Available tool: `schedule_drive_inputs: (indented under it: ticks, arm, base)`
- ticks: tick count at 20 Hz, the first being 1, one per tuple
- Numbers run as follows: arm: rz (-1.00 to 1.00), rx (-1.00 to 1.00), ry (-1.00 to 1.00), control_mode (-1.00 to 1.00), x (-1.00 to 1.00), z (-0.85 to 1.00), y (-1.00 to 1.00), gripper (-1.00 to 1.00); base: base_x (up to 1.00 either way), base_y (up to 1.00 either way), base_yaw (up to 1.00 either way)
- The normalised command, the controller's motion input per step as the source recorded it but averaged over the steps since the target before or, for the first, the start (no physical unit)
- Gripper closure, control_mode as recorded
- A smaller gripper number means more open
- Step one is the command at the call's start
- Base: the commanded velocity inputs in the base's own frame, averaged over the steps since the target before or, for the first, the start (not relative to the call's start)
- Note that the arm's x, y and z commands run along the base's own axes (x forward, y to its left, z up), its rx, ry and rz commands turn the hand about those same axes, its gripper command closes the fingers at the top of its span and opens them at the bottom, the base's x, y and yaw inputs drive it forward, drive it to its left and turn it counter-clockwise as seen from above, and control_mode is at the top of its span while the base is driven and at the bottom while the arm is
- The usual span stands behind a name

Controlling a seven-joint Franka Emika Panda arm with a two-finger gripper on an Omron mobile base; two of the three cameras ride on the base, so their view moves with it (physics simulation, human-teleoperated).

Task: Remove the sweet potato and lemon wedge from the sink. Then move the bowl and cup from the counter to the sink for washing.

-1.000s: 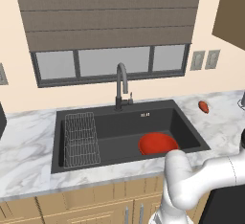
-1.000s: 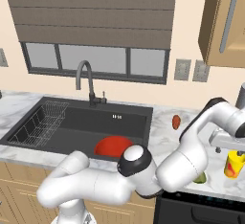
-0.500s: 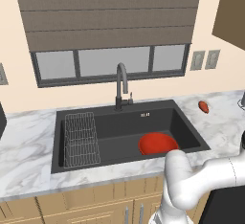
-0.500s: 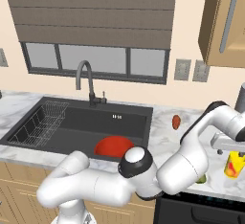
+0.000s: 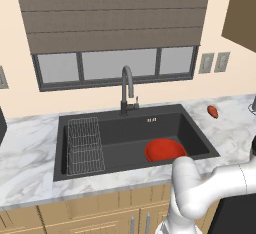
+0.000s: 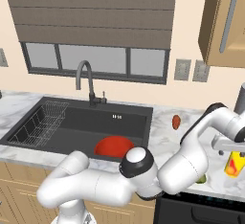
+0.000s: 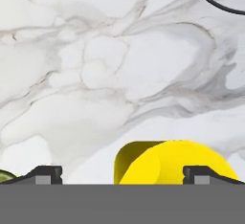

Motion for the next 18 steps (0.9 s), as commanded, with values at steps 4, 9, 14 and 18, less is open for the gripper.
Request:
schedule_drive_inputs:
  ticks: [4,9,14,18]
  arm:
    - [0.00,0.00,0.00,-1.00,-0.14,-0.06,-0.04,-1.00]
    - [0.00,0.00,0.00,-1.00,-0.30,-0.10,0.00,-1.00]
    - [-0.01,0.00,0.00,-1.00,-0.21,-0.12,0.11,-1.00]
    - [0.00,0.00,0.00,-1.00,-0.10,-0.15,0.31,1.00]
  base:
    - [0.00,0.00,0.00]
    - [0.00,0.00,0.00]
    - [0.00,0.00,0.00]
    - [0.00,0.00,0.00]
